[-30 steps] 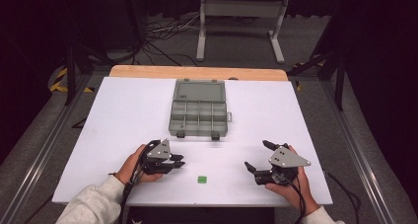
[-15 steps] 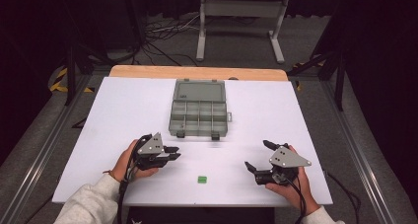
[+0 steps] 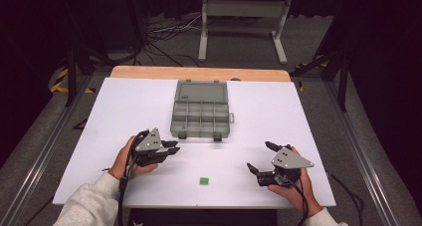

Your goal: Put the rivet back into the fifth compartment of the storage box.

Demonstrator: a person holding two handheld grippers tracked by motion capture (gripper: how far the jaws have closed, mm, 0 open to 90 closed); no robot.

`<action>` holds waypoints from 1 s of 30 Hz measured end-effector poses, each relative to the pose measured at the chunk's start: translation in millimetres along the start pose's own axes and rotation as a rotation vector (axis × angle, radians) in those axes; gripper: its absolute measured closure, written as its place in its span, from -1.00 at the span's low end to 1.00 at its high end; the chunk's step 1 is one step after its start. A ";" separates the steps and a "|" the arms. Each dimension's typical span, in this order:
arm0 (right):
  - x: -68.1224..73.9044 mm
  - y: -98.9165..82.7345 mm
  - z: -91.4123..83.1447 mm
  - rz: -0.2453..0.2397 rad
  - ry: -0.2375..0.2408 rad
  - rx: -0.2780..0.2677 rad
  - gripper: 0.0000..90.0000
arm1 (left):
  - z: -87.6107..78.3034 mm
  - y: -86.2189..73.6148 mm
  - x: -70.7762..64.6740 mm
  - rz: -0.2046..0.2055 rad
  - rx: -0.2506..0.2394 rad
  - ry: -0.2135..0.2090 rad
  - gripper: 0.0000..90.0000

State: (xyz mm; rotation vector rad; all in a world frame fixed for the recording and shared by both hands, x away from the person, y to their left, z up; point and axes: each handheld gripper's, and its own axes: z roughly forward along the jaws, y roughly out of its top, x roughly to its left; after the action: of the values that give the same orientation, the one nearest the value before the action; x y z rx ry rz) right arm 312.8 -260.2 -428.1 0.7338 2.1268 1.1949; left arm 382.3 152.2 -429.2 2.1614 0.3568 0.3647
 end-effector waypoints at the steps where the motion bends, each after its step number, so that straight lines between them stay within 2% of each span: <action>1: 0.1 -0.1 0.0 0.002 -0.001 0.000 -0.78 | -0.6 1.4 1.4 0.006 -0.002 0.007 0.67; 10: 0.7 0.0 0.8 -0.002 0.000 0.002 -0.78 | -3.3 13.4 15.4 0.001 -0.047 0.051 0.68; 11: 0.7 -0.1 1.1 -0.001 -0.001 0.002 -0.78 | -2.9 15.0 17.1 -0.011 -0.055 0.047 0.68; 13: 0.7 -0.1 1.3 -0.001 -0.001 0.003 -0.78 | -2.7 17.9 20.8 -0.011 -0.064 0.050 0.67; 15: 0.5 -0.5 1.9 -0.001 0.001 0.005 -0.78 | -0.3 21.2 25.0 -0.012 -0.067 0.057 0.68; 19: 0.8 -0.9 2.6 0.000 0.002 0.009 -0.78 | 8.2 24.2 35.2 -0.040 -0.077 0.071 0.68; 23: 0.9 -1.6 3.2 0.001 0.003 0.012 -0.78 | 16.9 25.1 44.8 -0.063 -0.068 0.075 0.67; 30: 0.4 -1.9 3.6 -0.002 0.004 0.012 -0.78 | 31.9 23.3 57.0 -0.080 -0.029 0.092 0.68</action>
State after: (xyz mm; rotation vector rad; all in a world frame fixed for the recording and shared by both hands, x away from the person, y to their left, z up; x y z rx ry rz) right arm 314.7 -258.8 -431.5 0.7354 2.1387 1.1851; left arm 449.5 137.5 -420.8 2.0994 0.4857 0.4223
